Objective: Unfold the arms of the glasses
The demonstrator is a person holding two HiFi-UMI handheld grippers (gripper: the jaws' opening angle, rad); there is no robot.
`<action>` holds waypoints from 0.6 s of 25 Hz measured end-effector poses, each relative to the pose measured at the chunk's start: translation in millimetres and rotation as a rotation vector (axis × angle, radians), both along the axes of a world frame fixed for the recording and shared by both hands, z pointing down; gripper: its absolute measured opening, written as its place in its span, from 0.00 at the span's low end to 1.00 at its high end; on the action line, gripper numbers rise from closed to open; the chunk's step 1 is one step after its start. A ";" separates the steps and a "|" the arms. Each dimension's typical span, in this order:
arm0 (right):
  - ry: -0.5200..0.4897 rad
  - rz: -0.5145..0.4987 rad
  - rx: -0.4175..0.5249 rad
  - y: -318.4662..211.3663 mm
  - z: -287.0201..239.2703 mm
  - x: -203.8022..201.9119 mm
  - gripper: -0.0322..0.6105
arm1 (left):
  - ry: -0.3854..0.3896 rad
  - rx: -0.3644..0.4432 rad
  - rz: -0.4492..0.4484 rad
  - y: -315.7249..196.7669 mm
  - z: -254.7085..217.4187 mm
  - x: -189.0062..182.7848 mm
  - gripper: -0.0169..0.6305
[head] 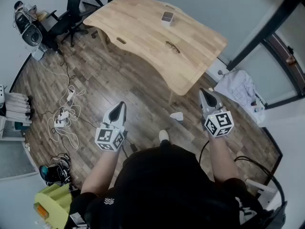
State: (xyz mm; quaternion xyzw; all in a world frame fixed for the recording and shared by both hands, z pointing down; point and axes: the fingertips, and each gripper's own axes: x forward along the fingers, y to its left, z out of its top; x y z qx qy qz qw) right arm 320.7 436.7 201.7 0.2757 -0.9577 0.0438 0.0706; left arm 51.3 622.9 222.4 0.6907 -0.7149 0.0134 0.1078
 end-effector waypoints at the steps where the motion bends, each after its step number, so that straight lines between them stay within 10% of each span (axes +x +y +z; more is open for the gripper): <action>1: 0.001 -0.007 0.002 -5.3 1.5 -2.8 0.05 | -0.006 -0.007 0.000 -4.8 2.1 -1.0 0.03; 15: -0.001 -0.031 -0.046 -79.2 25.4 -39.6 0.05 | -0.072 0.019 -0.081 -73.9 -10.9 -41.1 0.03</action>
